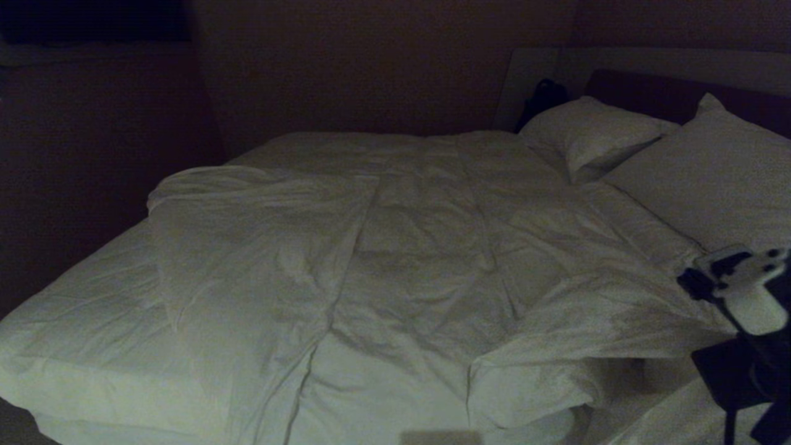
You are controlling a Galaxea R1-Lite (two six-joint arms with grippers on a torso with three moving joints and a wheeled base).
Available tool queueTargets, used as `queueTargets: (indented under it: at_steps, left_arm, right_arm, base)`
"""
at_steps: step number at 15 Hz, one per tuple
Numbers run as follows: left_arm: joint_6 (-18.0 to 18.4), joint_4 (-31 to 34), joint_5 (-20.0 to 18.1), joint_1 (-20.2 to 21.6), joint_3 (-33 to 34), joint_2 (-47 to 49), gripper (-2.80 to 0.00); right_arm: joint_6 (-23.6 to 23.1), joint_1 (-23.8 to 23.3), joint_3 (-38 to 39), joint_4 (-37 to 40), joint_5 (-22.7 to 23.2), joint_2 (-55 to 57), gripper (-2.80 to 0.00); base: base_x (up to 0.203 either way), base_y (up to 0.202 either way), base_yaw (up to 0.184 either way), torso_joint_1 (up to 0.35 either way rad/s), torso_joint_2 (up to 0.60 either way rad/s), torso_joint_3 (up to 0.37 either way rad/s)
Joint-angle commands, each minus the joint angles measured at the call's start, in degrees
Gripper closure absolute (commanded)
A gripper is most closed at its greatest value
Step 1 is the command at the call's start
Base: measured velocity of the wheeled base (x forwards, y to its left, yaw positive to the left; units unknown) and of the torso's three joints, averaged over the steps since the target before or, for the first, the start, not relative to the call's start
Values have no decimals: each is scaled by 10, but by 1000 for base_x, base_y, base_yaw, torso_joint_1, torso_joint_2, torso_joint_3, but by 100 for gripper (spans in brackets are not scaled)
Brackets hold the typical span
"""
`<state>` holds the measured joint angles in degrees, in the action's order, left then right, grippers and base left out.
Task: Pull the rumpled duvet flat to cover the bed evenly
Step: Flatten the corners of the folded blanket
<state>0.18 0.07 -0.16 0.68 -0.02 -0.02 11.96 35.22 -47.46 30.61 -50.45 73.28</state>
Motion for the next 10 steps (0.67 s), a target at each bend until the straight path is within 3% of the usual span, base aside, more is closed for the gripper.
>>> queueTargets:
  at_steps: [1,7,10]
  left_arm:
    - [0,0,0,0,0,0,0]
    - [0,0,1,0,0,0,0]
    - [0,0,1,0,0,0,0]
  right_arm:
    - [7,-12,35,6,17,-111,0]
    - [12,-50,78,36,64,-253,0]
    - [12,-98,96,53,95,-315,0]
  base:
    - [0,0,0,0,0,0]
    - [0,0,0,0,0,0]
    - [0,0,0,0,0,0]
